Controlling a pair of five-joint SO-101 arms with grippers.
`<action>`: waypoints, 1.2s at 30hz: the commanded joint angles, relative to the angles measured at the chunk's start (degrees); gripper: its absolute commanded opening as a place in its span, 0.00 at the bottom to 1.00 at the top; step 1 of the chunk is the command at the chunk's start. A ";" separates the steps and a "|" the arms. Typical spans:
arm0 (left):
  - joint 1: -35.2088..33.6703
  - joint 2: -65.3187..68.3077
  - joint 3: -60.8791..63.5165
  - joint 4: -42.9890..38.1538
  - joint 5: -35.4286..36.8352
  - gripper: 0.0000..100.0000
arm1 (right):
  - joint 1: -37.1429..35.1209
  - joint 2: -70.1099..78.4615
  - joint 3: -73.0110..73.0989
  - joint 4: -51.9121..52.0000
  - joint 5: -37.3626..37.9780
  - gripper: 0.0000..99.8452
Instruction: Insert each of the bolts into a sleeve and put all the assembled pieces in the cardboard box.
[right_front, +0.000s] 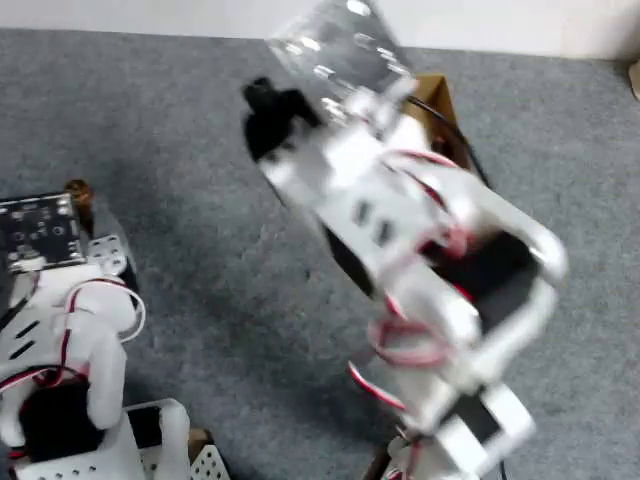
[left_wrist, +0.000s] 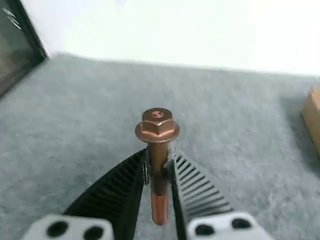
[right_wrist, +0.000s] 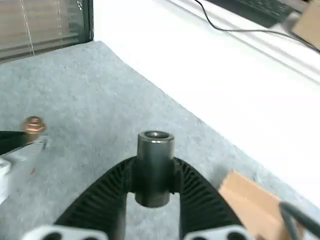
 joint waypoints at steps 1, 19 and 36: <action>3.56 -1.54 1.63 -1.85 0.00 0.00 | 1.98 -18.95 14.81 1.01 -0.79 0.01; 24.48 -25.98 7.96 -10.37 5.19 0.00 | 11.74 -95.16 102.37 -27.82 -3.52 0.01; 62.11 -25.80 11.65 -30.42 13.27 0.00 | 13.85 -100.44 135.43 -52.00 -12.57 0.01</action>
